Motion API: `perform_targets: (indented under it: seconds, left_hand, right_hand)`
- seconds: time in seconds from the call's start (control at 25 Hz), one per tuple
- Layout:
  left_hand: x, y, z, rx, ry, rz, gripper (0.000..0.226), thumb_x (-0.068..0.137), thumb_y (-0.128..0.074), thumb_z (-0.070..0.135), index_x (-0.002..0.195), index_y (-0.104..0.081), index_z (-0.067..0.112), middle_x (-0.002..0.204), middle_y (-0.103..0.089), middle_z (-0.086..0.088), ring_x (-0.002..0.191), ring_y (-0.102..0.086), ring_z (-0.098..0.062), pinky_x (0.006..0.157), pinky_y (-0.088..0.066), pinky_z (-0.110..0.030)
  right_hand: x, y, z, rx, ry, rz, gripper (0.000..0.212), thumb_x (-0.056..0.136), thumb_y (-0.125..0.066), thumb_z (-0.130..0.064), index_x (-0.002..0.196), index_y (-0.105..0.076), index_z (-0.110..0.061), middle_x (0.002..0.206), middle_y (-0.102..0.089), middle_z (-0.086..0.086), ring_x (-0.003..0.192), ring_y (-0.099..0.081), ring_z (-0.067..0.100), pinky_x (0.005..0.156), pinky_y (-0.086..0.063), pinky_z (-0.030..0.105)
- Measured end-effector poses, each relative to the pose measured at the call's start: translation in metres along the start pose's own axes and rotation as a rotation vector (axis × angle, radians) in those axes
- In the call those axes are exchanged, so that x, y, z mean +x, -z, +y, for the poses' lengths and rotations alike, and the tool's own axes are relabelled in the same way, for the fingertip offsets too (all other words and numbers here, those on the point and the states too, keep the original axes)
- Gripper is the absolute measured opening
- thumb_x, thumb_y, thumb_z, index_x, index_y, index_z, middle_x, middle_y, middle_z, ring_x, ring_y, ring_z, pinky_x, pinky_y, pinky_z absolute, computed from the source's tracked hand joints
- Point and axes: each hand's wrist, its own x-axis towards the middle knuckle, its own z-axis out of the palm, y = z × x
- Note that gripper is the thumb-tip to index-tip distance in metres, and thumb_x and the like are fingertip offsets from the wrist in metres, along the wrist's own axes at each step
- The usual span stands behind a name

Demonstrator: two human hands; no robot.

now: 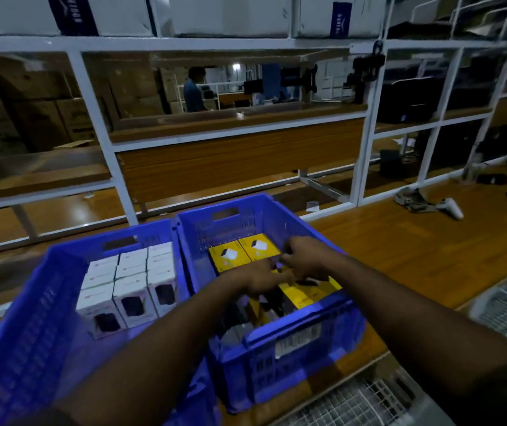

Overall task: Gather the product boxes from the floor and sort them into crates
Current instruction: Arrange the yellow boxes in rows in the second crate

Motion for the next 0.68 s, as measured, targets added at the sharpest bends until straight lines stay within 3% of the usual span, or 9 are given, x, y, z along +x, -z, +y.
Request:
perform_targets:
  seconds: [0.08, 0.2, 0.24, 0.36, 0.52, 0.68]
  left_hand:
    - [0.015, -0.009, 0.000, 0.028, 0.050, -0.079, 0.084, 0.061, -0.063, 0.088, 0.126, -0.056, 0.035, 0.131, -0.063, -0.001, 0.118, -0.061, -0.023, 0.099, -0.052, -0.044]
    - [0.008, -0.003, 0.014, 0.064, 0.119, -0.101, 0.123, 0.046, -0.060, 0.096, 0.147, -0.037, 0.030, 0.147, -0.047, 0.008, 0.132, -0.050, -0.021, 0.101, -0.048, -0.039]
    - [0.003, -0.001, 0.019, 0.091, 0.153, -0.103, 0.124, 0.049, -0.062, 0.093, 0.150, -0.033, 0.027, 0.151, -0.042, 0.005, 0.132, -0.049, -0.023, 0.100, -0.048, -0.038]
    - [-0.002, 0.003, 0.028, -0.044, 0.258, -0.041, 0.100, 0.068, -0.078, 0.064, 0.143, -0.038, 0.010, 0.145, -0.045, -0.012, 0.115, -0.060, -0.026, 0.075, -0.059, -0.034]
    - [-0.010, 0.002, 0.032, -0.199, 0.315, -0.026, 0.094, 0.070, -0.084, 0.049, 0.144, -0.036, 0.014, 0.142, -0.045, -0.005, 0.111, -0.062, -0.023, 0.083, -0.061, -0.037]
    - [-0.006, 0.006, 0.031, -0.293, 0.314, -0.017, 0.099, 0.070, -0.087, 0.041, 0.149, -0.030, 0.018, 0.151, -0.036, -0.003, 0.106, -0.065, -0.021, 0.086, -0.060, -0.038]
  right_hand:
    - [0.002, 0.009, 0.025, -0.056, 0.081, -0.111, 0.032, 0.095, -0.053, -0.036, 0.107, -0.068, -0.010, 0.103, -0.070, 0.012, 0.089, -0.063, 0.025, 0.071, -0.045, 0.033]
    - [0.003, 0.015, 0.044, -0.109, 0.195, -0.128, 0.033, 0.097, -0.050, -0.036, 0.102, -0.069, -0.009, 0.096, -0.069, 0.010, 0.078, -0.055, 0.020, 0.064, -0.037, 0.028]
    - [0.003, 0.014, 0.048, -0.122, 0.231, -0.135, 0.034, 0.098, -0.049, -0.037, 0.102, -0.068, -0.010, 0.094, -0.067, 0.009, 0.078, -0.054, 0.019, 0.064, -0.036, 0.028]
    - [0.003, 0.008, 0.052, -0.078, 0.311, -0.118, 0.035, 0.098, -0.046, -0.043, 0.102, -0.064, -0.013, 0.089, -0.062, 0.004, 0.079, -0.055, 0.017, 0.065, -0.040, 0.031]
    - [0.009, 0.001, 0.057, 0.024, 0.342, -0.139, 0.045, 0.095, -0.043, -0.058, 0.103, -0.058, -0.017, 0.095, -0.063, 0.004, 0.087, -0.059, 0.019, 0.073, -0.046, 0.035]
    - [0.023, 0.009, 0.055, 0.069, 0.329, -0.189, 0.050, 0.091, -0.044, -0.064, 0.097, -0.056, -0.016, 0.085, -0.060, 0.003, 0.076, -0.055, 0.016, 0.063, -0.039, 0.032]
